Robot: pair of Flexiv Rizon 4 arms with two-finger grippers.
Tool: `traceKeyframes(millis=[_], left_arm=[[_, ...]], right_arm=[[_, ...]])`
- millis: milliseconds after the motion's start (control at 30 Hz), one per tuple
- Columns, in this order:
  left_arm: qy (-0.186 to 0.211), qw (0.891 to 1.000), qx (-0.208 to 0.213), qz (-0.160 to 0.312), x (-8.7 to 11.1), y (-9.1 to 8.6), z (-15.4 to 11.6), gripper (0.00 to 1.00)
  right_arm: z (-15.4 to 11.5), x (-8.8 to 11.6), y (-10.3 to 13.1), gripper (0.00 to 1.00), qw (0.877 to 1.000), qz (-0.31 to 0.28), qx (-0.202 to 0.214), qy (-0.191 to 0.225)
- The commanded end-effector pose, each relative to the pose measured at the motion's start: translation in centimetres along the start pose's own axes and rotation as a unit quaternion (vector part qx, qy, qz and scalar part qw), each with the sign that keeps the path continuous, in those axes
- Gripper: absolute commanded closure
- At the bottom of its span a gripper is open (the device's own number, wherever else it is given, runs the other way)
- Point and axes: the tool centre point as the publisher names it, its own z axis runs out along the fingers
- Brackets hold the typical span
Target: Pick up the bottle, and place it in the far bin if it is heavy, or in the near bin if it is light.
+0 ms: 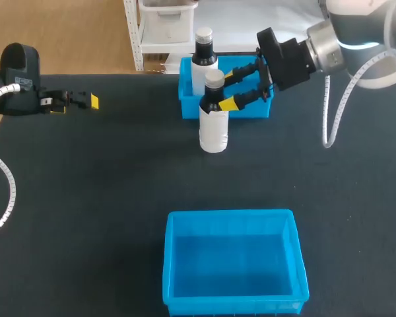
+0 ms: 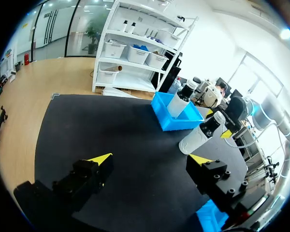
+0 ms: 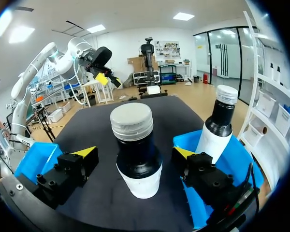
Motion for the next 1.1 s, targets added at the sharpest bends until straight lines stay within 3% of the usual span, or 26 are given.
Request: traceKeyframes(millis=[33, 433, 867, 933, 967, 1033, 1100], left_arm=[[0.0, 1.0, 0.0, 0.0, 0.0, 0.0, 0.0, 0.0], [0.0, 1.0, 0.0, 0.0, 0.0, 0.0, 0.0, 0.0], [0.0, 1.0, 0.0, 0.0, 0.0, 0.0, 0.0, 0.0], [0.0, 1.0, 0.0, 0.0, 0.0, 0.0, 0.0, 0.0], [0.0, 1.0, 0.0, 0.0, 0.0, 0.0, 0.0, 0.0], [0.0, 1.0, 0.0, 0.0, 0.0, 0.0, 0.0, 0.0], [0.0, 1.0, 0.0, 0.0, 0.0, 0.0, 0.0, 0.0]], right_arm=[[-0.1, -0.2, 0.0, 0.0, 1.0, -0.003, 0.005, 0.001], [1.6, -1.7, 0.3, 0.0, 1.0, -0.018, -0.012, -0.008], [2.3, -1.8, 0.1, 0.0, 1.0, -0.015, -0.017, -0.013], [2.4, -1.9, 0.1, 0.13, 1.0, -0.016, -0.017, -0.014], [2.4, -1.9, 0.1, 0.3, 1.0, -0.016, -0.017, -0.015], [2.5, -1.9, 0.1, 0.51, 1.0, -0.016, -0.016, -0.015], [2.5, -1.9, 0.1, 0.59, 1.0, -0.017, -0.016, -0.016]])
